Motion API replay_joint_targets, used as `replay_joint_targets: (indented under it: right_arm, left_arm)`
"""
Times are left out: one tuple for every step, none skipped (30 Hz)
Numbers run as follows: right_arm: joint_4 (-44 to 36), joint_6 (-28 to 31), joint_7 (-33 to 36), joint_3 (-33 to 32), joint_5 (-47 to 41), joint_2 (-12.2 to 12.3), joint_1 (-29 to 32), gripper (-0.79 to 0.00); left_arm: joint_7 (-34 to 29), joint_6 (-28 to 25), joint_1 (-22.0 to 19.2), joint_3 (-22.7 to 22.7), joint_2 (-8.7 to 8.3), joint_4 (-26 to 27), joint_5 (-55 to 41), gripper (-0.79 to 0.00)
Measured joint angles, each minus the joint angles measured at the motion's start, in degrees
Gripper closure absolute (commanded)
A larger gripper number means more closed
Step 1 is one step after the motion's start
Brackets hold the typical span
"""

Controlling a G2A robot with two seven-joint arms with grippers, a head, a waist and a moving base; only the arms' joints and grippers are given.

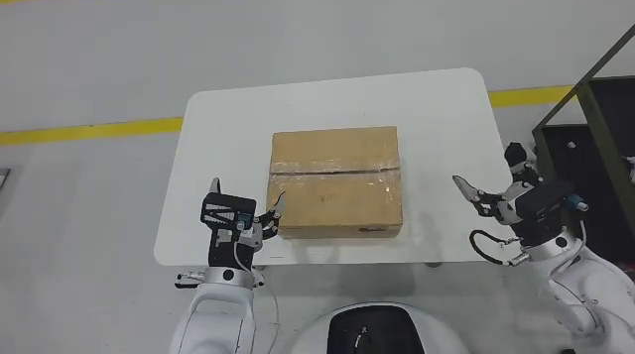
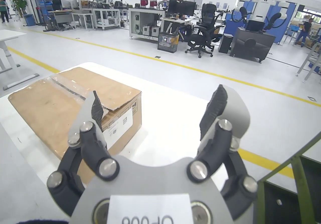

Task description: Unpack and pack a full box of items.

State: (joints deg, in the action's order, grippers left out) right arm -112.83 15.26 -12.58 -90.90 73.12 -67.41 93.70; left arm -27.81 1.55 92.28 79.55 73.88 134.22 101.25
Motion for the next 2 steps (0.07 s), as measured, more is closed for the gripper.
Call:
replay_joint_targets:
  right_arm:
    - [0.0,0.0,0.0,0.0,0.0,0.0,0.0,-0.785]
    - [0.0,0.0,0.0,0.0,0.0,0.0,0.0,-0.785]
  left_arm:
    - [0.0,0.0,0.0,0.0,0.0,0.0,0.0,-0.785]
    - [0.0,0.0,0.0,0.0,0.0,0.0,0.0,-0.785]
